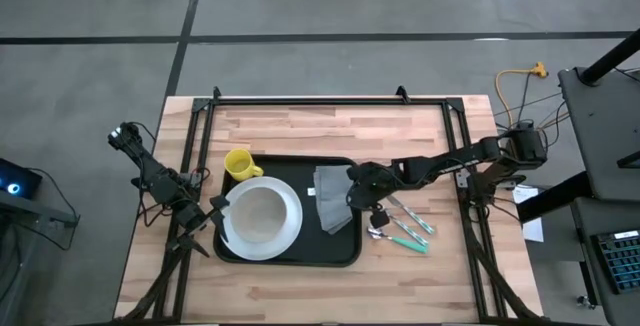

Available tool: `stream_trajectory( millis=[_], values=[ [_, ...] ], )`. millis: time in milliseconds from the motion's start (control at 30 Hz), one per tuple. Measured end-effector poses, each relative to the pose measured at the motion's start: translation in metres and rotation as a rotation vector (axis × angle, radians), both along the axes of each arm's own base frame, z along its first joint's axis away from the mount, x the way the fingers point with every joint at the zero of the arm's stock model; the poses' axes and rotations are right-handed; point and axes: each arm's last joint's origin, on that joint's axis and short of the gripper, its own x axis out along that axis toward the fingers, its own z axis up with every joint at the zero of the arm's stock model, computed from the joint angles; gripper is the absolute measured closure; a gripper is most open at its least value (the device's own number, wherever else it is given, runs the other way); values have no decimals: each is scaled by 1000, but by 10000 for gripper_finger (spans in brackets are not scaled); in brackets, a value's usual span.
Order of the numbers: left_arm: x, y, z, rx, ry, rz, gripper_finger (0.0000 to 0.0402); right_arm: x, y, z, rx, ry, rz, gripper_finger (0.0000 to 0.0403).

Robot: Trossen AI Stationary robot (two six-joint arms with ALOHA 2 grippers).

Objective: Set up tray
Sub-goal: Put the gray napkin on the black serving tray to the right of the white plate

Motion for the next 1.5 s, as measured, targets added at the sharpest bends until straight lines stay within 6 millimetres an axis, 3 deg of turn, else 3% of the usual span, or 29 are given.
stream_trajectory(
  millis=[200, 600, 800, 1267, 1500],
  values=[
    [0, 0, 0, 0, 0, 0, 147, 0, 6, -5, 138, 28, 124, 394],
    [0, 0, 0, 0, 0, 0, 147, 14, 8, -21, 104, 60, 168, 394],
    [0, 0, 0, 1, 0, 1, 147, 23, 8, -14, 89, 30, 159, 394],
    [0, 0, 0, 0, 0, 0, 147, 18, 7, -19, 101, 115, 84, 393],
    [0, 0, 0, 0, 0, 0, 147, 18, 7, -19, 117, 123, 65, 339]
  ],
)
